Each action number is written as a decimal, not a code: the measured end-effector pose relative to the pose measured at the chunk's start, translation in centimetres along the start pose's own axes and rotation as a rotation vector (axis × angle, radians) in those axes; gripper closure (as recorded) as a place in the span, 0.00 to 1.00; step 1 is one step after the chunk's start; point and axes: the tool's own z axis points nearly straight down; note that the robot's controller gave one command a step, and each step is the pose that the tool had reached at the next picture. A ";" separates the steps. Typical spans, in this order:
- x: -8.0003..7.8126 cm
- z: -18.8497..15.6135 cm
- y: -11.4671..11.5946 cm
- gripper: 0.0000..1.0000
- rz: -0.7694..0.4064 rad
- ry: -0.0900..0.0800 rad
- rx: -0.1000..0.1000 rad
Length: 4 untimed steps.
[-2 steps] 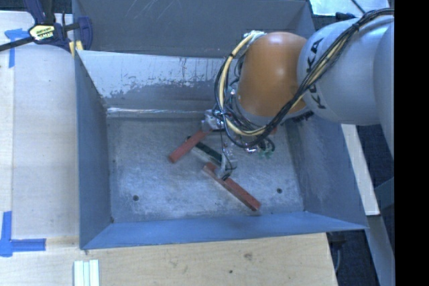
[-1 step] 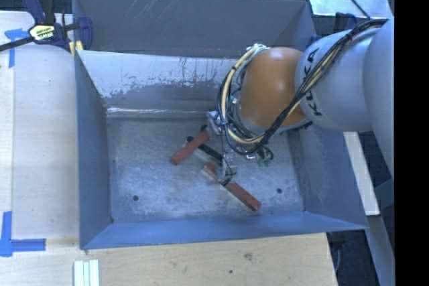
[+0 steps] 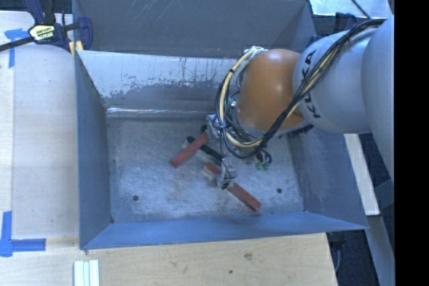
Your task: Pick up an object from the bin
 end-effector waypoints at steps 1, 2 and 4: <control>-0.2 -0.2 0.0 1.00 -0.001 -0.003 0.000; 0.3 0.2 0.0 0.00 -0.002 0.013 0.000; 4.0 0.3 -0.3 0.00 0.013 0.003 -0.002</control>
Offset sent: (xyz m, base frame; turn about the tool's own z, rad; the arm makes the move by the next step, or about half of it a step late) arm 0.0000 0.0000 0.0000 0.0000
